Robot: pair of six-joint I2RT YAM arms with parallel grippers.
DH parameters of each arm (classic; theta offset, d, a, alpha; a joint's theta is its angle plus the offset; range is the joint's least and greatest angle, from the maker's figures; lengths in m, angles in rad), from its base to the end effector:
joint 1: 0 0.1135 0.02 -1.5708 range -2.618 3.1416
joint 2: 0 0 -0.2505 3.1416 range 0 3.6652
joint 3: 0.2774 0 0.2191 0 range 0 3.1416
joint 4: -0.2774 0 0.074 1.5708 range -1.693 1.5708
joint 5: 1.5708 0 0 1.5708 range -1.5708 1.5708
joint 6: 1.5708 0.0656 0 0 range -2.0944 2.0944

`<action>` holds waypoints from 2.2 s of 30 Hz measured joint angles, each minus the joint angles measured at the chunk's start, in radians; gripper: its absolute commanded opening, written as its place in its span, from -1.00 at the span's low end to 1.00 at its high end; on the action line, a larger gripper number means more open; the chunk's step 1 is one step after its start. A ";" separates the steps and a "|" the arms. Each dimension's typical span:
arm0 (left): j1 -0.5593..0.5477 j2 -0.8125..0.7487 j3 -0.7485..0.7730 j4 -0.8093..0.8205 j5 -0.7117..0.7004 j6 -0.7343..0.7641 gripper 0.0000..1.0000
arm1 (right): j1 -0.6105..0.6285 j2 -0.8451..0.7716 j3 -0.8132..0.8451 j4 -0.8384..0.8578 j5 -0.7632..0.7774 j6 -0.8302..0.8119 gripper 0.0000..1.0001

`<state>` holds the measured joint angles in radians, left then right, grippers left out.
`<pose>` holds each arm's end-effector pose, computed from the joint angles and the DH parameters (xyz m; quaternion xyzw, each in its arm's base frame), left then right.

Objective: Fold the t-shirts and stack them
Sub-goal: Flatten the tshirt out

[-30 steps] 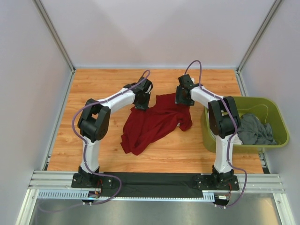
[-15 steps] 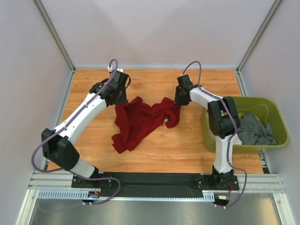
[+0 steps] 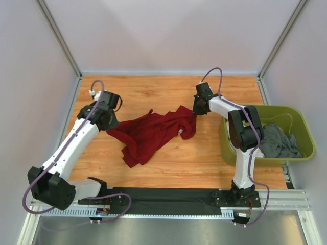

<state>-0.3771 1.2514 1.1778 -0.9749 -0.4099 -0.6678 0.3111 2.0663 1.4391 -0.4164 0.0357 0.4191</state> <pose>0.2168 -0.0578 0.2794 -0.1890 0.9283 0.0442 0.3172 0.3959 0.1248 0.1382 0.0568 0.9636 0.0769 0.2495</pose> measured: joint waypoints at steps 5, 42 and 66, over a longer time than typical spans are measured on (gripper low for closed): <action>0.198 -0.034 0.073 -0.017 -0.048 -0.004 -1.00 | 0.001 -0.015 -0.016 -0.005 0.016 -0.006 -1.00; 0.547 -0.209 0.439 -0.076 0.024 0.101 -1.00 | 0.006 -0.556 0.509 -0.198 0.095 -0.267 -1.00; -0.075 -0.098 -0.133 -0.182 0.030 -0.189 0.98 | 0.021 -0.309 0.204 -0.293 0.058 -0.163 -0.99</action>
<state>-0.4519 1.1530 1.0447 -1.1572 -0.3801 -0.8570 0.3321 1.7573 1.6436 -0.7097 0.0937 0.2562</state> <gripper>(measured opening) 0.993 0.011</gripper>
